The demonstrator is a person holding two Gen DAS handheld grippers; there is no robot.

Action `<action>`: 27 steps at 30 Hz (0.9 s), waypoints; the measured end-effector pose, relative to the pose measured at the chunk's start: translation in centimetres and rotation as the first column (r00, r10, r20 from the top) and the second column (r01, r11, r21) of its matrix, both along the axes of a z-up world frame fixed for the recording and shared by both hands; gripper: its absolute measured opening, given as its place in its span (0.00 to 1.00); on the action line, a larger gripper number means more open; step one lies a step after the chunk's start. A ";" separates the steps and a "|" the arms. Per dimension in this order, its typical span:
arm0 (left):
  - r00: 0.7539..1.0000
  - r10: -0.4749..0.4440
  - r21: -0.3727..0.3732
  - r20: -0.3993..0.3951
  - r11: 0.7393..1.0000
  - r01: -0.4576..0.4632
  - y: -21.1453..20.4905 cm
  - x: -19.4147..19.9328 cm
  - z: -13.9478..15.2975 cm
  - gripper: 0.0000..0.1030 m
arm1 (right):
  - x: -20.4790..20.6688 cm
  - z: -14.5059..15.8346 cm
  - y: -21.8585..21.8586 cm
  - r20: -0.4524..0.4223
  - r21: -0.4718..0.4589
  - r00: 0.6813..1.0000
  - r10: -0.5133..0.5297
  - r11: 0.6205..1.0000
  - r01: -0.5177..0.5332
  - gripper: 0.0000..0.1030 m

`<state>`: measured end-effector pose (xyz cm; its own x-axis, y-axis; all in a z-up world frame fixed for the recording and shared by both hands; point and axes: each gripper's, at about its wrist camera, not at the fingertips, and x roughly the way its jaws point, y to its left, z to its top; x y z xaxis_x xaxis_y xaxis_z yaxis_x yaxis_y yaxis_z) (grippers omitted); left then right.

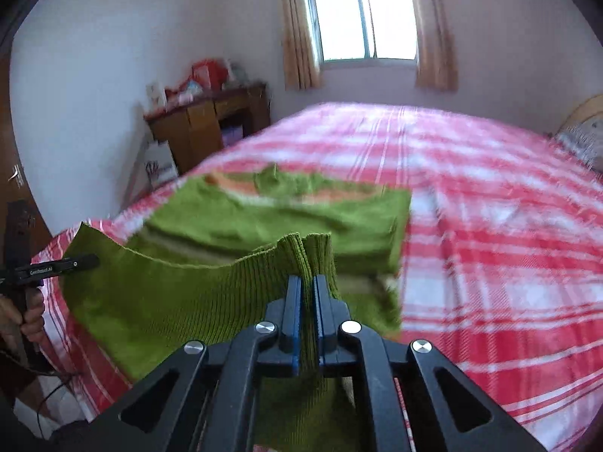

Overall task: Fold small clothes
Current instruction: 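Grasp the hem with the left gripper while the right gripper grasps the hem too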

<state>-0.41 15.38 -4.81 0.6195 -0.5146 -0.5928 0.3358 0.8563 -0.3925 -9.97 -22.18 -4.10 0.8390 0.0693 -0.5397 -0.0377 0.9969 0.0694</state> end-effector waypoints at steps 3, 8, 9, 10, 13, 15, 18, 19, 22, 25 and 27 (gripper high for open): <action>1.000 0.016 -0.037 0.011 0.999 -0.016 -0.1 1.4 1.1 0.05 | -0.1 1.7 -0.1 0.056 -0.010 0.998 -0.032 0.999 0.032 0.04; 0.998 0.055 -0.010 0.017 0.998 -0.054 -1.4 4.7 2.0 0.05 | 1.1 2.9 0.0 0.100 -0.051 0.991 -0.083 0.995 0.089 0.03; 0.998 0.061 -0.018 0.008 0.998 -0.060 -1.3 5.2 1.9 0.05 | 1.6 3.1 -0.1 0.101 -0.055 0.990 -0.093 0.994 0.099 0.03; 0.997 0.071 -0.024 -0.003 0.997 -0.071 -1.3 5.8 1.8 0.05 | 2.2 3.1 -0.2 0.102 -0.059 0.989 -0.104 0.992 0.111 0.03; 0.995 0.097 -0.042 -0.021 0.994 -0.098 -1.3 7.7 1.6 0.05 | 4.1 3.4 -0.7 0.103 -0.064 0.987 -0.127 0.989 0.134 0.03; 0.993 0.114 -0.036 -0.027 0.993 -0.115 -1.7 9.2 1.5 0.05 | 5.4 3.4 -0.9 0.101 -0.077 0.986 -0.133 0.987 0.141 0.03; 0.992 0.121 -0.022 -0.035 0.992 -0.122 -2.3 11.0 1.5 0.05 | 7.8 3.4 -1.3 0.085 -0.103 0.986 -0.143 0.983 0.151 0.03; 0.992 0.121 -0.019 -0.035 0.992 -0.122 -2.6 11.5 1.5 0.05 | 8.7 3.2 -1.5 0.077 -0.109 0.986 -0.149 0.982 0.157 0.03; 0.991 0.125 -0.002 -0.038 0.992 -0.125 -3.4 13.6 1.4 0.05 | 11.0 2.8 -2.2 0.061 -0.112 0.984 -0.166 0.979 0.172 0.03; 0.991 0.128 0.022 -0.046 0.992 -0.127 -4.3 16.1 1.3 0.05 | 13.3 2.2 -2.8 0.048 -0.119 0.983 -0.177 0.976 0.181 0.03; 0.991 0.129 0.035 -0.044 0.991 -0.128 -4.9 17.6 1.4 0.05 | 14.9 2.0 -3.2 0.045 -0.129 0.981 -0.188 0.973 0.192 0.03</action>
<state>17.14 10.46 -3.43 0.6508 -0.4125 -0.6373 0.2042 0.9037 -0.3764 4.89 -25.35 -2.10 0.8469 -0.1633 -0.5061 0.1532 0.9863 -0.0618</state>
